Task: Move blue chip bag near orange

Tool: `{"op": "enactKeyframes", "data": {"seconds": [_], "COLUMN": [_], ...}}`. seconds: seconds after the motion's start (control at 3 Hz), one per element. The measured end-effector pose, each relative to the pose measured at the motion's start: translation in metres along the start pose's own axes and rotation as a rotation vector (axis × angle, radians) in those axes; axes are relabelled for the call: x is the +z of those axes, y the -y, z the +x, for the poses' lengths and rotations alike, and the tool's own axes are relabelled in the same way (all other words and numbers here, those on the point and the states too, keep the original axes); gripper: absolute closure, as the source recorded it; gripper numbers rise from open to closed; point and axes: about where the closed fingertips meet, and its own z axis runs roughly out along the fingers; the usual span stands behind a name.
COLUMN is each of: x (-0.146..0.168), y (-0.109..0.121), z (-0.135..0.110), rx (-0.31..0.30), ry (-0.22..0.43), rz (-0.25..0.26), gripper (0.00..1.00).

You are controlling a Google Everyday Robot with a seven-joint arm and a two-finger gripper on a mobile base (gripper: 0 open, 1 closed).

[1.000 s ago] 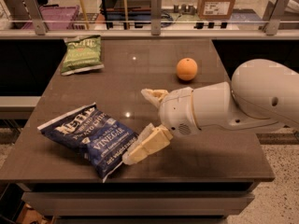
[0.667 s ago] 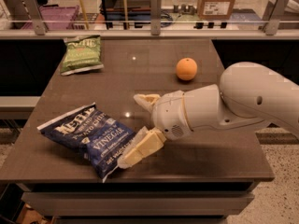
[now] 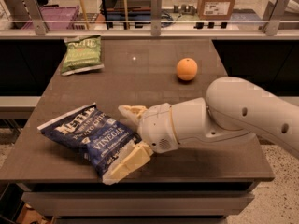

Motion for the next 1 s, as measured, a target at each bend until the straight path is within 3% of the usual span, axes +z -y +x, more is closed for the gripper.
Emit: {"op": "enactKeyframes", "data": {"seconds": [0.33, 1.0], "x": [0.0154, 0.0178], "y": [-0.0171, -0.0202], "z": [-0.0053, -0.0085], "rx": [-0.027, -0.037], "ry": [0.015, 0.011], "rz": [-0.008, -0.014], "gripper": [0.18, 0.65]}}
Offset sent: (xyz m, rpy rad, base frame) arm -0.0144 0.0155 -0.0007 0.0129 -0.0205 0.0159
